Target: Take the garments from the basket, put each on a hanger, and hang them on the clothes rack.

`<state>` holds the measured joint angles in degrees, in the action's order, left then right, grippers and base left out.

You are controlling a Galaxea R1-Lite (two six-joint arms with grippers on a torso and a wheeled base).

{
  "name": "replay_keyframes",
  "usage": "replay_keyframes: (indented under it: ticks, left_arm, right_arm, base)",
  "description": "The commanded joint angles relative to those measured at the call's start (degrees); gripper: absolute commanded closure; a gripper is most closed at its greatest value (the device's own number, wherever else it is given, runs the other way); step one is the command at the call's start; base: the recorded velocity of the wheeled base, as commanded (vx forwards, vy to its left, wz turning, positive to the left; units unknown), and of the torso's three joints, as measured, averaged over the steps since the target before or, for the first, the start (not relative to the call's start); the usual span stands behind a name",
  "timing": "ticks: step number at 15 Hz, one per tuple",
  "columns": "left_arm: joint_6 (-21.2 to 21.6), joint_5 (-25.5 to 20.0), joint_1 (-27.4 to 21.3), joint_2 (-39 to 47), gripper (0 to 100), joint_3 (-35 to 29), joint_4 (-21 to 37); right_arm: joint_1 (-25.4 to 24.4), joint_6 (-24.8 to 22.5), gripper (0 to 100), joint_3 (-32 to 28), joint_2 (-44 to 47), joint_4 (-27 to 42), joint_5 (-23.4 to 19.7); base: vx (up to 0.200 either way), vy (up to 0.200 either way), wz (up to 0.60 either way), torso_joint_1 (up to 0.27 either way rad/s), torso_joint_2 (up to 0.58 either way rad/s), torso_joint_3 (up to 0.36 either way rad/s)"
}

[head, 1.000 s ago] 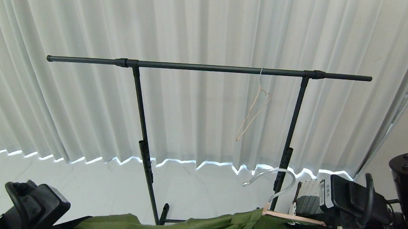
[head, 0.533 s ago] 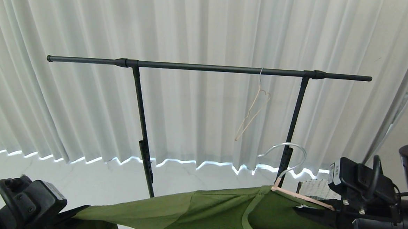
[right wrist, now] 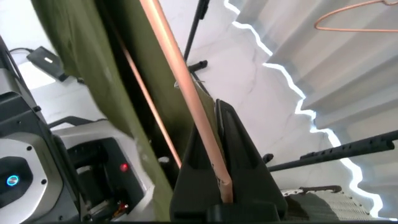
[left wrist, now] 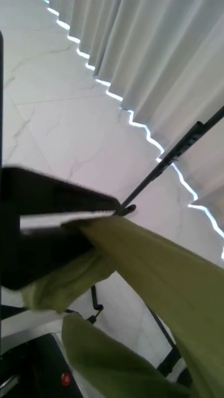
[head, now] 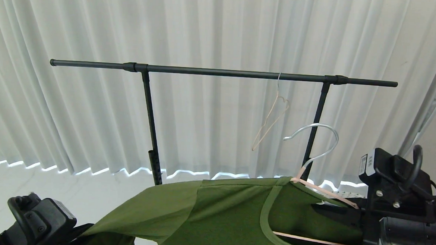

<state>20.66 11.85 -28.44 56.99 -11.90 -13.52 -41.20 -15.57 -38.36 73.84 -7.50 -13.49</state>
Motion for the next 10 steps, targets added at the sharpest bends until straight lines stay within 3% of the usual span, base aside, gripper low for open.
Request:
replay_keyframes:
  ticks: [1, 7, 10]
  left_arm:
    - [-0.01, 0.02, -0.04, 0.23, 0, -0.14, -0.02]
    - [-0.8, -0.07, -0.04, -0.39, 0, -0.06, -0.1]
    - [-0.8, -1.74, -0.21, -2.5, 0, -1.55, -0.37]
  right_arm:
    - [-0.02, 0.01, 100, -0.13, -0.01, -0.06, -0.04]
    - [1.13, 0.98, 100, -1.54, -0.19, 3.45, 1.37]
    - [1.83, 10.91, 100, -5.41, 0.25, 7.32, 4.97]
  base:
    - [0.0, 0.0, 0.0, 0.0, 0.0, 0.0]
    - [0.0, 0.0, 0.0, 0.0, 0.0, 0.0]
    - [0.0, 0.0, 0.0, 0.0, 0.0, 0.0]
